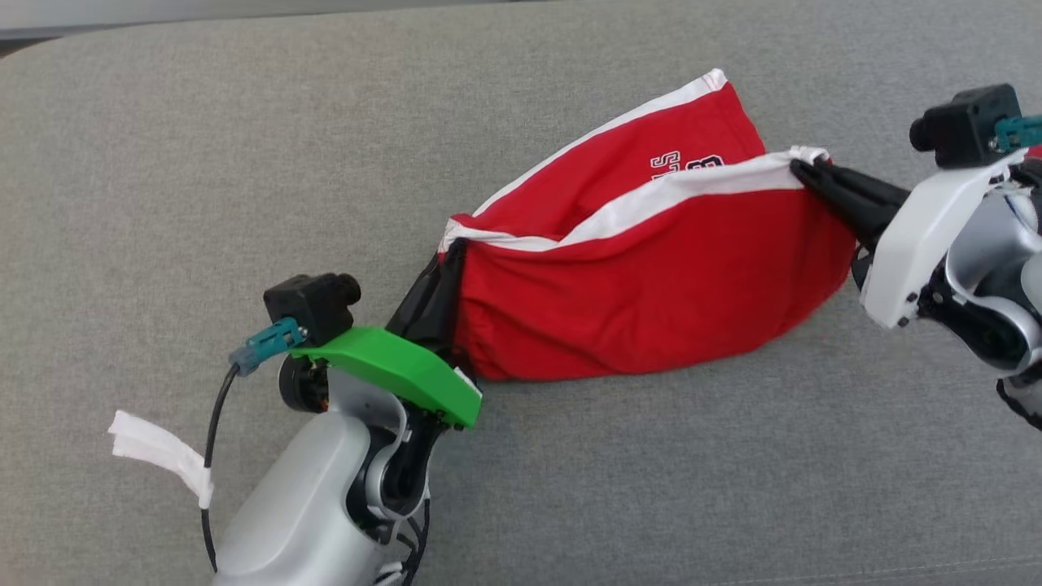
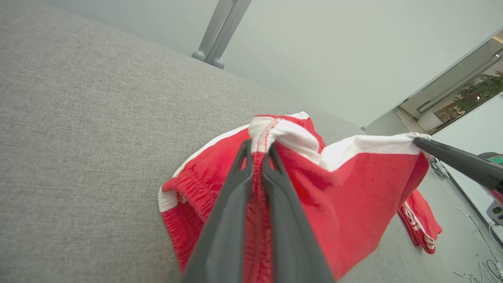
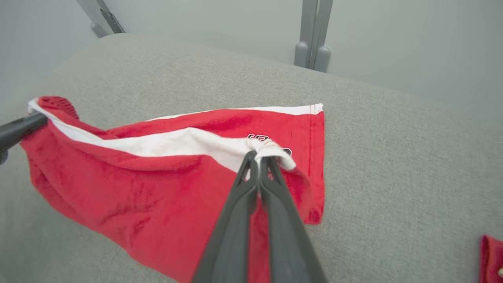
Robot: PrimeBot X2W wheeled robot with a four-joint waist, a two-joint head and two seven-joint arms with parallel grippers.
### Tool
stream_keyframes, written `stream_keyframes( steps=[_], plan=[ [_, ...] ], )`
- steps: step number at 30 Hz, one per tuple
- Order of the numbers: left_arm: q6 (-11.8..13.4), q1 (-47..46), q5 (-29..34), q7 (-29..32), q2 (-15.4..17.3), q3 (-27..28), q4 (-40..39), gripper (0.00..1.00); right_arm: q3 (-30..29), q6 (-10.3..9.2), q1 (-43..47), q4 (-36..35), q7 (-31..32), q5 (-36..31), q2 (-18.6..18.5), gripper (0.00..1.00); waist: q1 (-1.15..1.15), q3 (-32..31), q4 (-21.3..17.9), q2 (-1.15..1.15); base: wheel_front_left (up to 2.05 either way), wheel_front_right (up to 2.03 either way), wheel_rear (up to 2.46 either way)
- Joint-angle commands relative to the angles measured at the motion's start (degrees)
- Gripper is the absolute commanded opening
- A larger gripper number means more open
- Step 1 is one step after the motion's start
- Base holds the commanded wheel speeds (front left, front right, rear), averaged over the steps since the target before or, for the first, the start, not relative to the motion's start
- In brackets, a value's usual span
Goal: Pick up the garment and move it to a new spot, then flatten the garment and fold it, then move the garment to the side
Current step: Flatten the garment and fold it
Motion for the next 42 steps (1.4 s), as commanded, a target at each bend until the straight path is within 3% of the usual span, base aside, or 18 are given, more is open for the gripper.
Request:
stream_keyframes(
  steps=[1, 10, 24, 26, 27, 28, 29, 35, 42],
  plan=[
    [0.6, -1.8, 0.2, 0.4, -0.6, 0.0, 0.7, 0.00, 0.2, -0.09, -2.3, 1.6, -0.8, -0.8, 0.8, 0.00, 0.00, 3.6, 2.8, 0.00, 0.00, 0.00, 0.00],
    [2.5, -6.8, -0.3, -0.6, -3.4, 0.6, 4.8, 0.00, 2.3, -0.09, -12.7, 12.7, -3.9, -4.4, 2.9, 0.00, 0.00, 8.5, 5.7, 0.00, 0.00, 0.00, 0.00],
    [2.2, -13.0, -0.9, -2.1, -4.9, -0.9, 10.7, 0.02, 5.8, -0.09, -21.4, 25.9, -9.7, -6.2, 7.5, 0.00, 0.00, 11.1, 5.6, 0.00, 0.00, 0.00, 0.00],
    [2.0, -13.4, -1.1, -2.1, -5.0, -1.2, 11.3, 0.45, 6.0, -0.09, -22.0, 27.4, -10.3, -5.8, 7.9, 0.00, 0.00, 11.2, 5.5, 0.00, 0.00, 0.00, 0.00],
    [2.0, -13.6, -1.3, -2.3, -5.0, -1.3, 11.6, 0.89, 6.3, -0.08, -22.2, 28.0, -10.7, -5.8, 8.1, 0.06, 0.00, 11.2, 5.5, 0.00, 0.00, 0.00, 0.00],
    [1.9, -13.7, -1.5, -2.3, -5.1, -1.3, 11.8, 1.00, 6.2, -0.09, -22.5, 28.6, -11.4, -5.8, 8.2, 0.69, 0.00, 11.2, 5.5, 0.00, 0.00, 0.00, 0.00],
    [1.8, -13.9, -1.8, -2.4, -5.1, -1.4, 12.1, 1.00, 6.0, -0.09, -22.9, 29.5, -12.3, -5.7, 8.5, 1.00, 0.00, 11.1, 5.5, 0.00, 0.00, 0.00, 0.00],
    [1.5, -14.0, -2.8, -3.1, -5.2, -1.6, 13.5, 1.00, 6.4, -0.09, -23.3, 32.1, -15.4, -3.8, 10.3, 1.00, 0.00, 10.0, 5.5, 0.00, 0.00, 0.00, 0.00],
    [-0.1, -10.7, -0.1, -6.4, -3.0, -2.6, 14.4, 1.00, 7.6, -0.09, -19.8, 35.3, -12.0, 0.5, 9.1, 1.00, 0.00, 5.4, 6.1, 0.00, 0.00, 0.00, 0.00]
  ],
)
